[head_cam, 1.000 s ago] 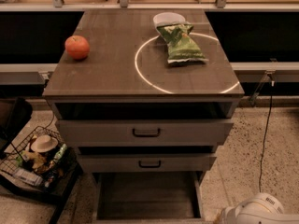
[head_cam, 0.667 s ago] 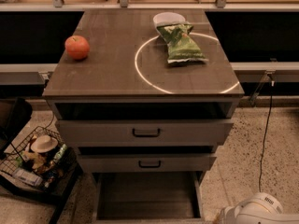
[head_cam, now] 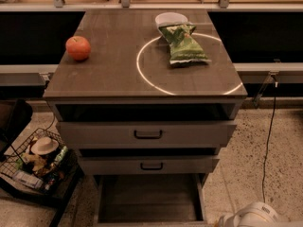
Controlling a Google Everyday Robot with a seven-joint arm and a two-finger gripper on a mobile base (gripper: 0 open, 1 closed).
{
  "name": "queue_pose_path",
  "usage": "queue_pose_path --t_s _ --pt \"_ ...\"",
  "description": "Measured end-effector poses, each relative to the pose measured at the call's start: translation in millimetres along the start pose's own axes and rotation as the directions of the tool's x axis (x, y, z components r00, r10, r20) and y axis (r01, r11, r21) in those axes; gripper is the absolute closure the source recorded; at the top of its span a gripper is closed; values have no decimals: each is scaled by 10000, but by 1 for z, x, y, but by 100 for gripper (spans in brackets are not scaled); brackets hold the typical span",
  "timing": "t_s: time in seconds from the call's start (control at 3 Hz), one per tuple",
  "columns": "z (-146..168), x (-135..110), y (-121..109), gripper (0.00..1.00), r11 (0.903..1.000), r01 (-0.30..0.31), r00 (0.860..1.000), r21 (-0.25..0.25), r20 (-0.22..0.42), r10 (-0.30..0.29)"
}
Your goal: Close bottom drawer
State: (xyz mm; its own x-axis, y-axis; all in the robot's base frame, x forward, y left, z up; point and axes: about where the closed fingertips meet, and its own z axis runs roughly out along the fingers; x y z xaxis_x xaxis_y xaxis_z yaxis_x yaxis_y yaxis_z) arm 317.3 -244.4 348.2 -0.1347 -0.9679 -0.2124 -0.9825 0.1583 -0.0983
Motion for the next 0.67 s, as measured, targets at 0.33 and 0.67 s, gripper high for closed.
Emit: queue_pose_path --t_s 0.33,0.67 --pt "38 7 12 100 9998 141 9998 -171 114 -139" --pt "72 10 22 100 9991 298 9995 -286 92 -296"
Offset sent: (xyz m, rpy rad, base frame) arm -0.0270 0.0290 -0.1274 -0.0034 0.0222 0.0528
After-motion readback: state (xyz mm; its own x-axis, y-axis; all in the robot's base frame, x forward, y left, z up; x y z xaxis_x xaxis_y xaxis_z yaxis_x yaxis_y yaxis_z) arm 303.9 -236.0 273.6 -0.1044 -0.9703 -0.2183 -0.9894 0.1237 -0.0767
